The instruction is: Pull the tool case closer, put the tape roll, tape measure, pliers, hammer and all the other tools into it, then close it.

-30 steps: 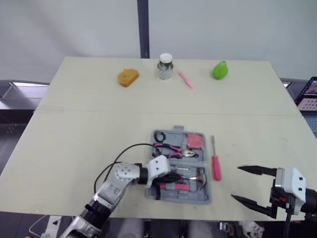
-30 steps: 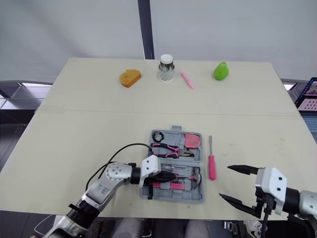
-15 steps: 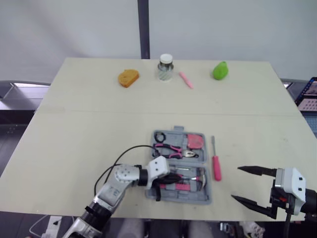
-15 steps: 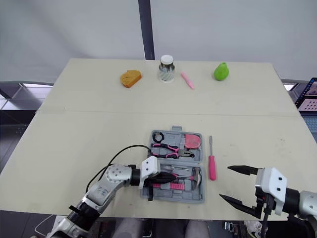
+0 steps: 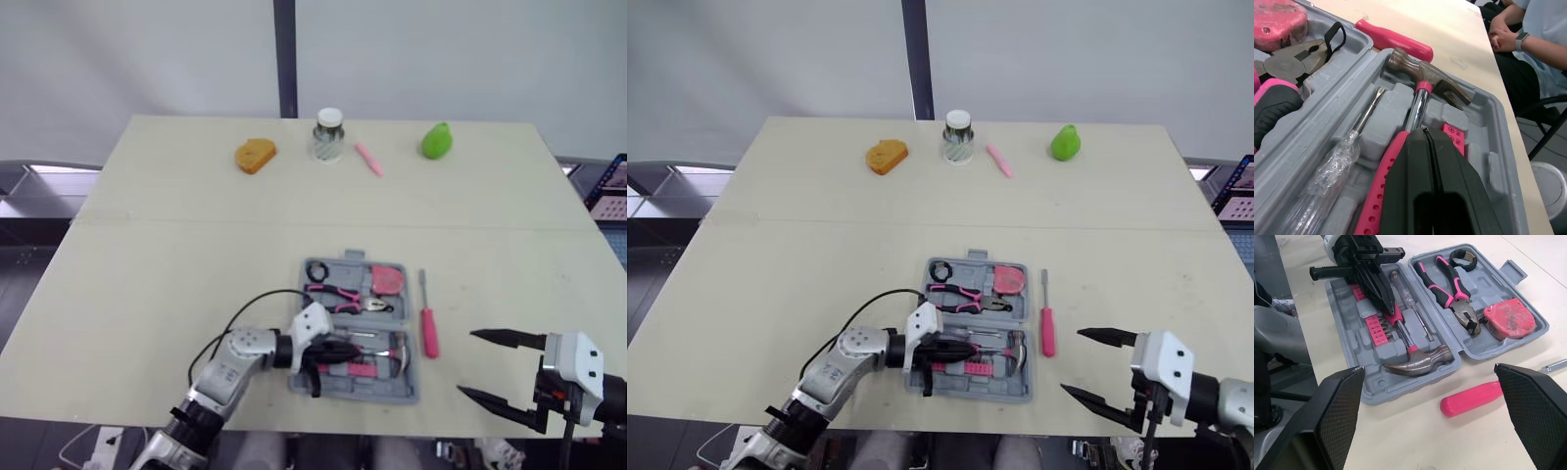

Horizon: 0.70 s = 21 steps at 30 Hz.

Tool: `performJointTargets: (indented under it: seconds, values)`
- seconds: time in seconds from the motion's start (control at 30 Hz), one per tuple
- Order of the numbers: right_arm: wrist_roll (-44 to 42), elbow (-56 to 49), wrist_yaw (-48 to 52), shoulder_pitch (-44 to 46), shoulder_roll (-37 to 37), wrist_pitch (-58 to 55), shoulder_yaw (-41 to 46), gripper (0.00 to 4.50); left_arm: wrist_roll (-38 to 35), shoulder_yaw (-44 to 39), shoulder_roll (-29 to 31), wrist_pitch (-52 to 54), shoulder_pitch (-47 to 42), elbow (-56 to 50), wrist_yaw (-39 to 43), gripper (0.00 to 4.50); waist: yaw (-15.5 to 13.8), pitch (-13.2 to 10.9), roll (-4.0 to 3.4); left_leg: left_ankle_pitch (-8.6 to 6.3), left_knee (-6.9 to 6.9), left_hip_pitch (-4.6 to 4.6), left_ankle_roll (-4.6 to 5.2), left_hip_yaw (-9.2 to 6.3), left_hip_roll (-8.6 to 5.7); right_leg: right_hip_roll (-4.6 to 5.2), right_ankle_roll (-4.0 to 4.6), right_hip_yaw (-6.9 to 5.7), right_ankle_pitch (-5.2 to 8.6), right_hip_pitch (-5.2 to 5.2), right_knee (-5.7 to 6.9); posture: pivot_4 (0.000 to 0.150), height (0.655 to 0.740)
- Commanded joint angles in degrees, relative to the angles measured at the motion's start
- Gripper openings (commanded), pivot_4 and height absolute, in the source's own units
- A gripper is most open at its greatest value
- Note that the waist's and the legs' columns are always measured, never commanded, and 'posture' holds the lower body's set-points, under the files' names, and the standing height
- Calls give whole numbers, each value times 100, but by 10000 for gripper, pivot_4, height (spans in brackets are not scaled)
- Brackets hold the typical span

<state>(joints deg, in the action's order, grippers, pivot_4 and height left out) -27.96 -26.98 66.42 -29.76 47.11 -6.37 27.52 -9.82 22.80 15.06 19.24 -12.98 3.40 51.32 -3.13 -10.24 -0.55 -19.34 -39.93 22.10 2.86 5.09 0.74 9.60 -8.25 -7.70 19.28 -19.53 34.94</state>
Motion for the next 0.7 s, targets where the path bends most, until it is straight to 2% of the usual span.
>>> performJointTargets:
  seconds: [0.03, 0.33, 0.7]
  values:
    - [-80, -183, -44, -42, -31, -5, 174, 45000, 171, 155, 26, 281, 126, 499, -78, 155, -2, 0, 0, 0, 0, 0, 0, 0, 0, 0, 0, 0, 0, 0, 0, 1500, 6950]
    - [-92, -188, -54, -59, -9, -15, 203, 45000, 146, 141, -102, 398, 100, 669, -152, 155, -67, 27, -7, -11, -1, -2, 5, 0, -1, 5, -2, 5, -1, 8, -11, 1500, 6950]
    - [-111, -240, -86, -65, -9, -56, 202, 45000, -165, -126, -285, 1036, 56, 843, -260, 155, -105, 55, -13, -13, -2, -2, 7, 3, -1, 5, -5, 6, -3, 9, -19, 1500, 6950]
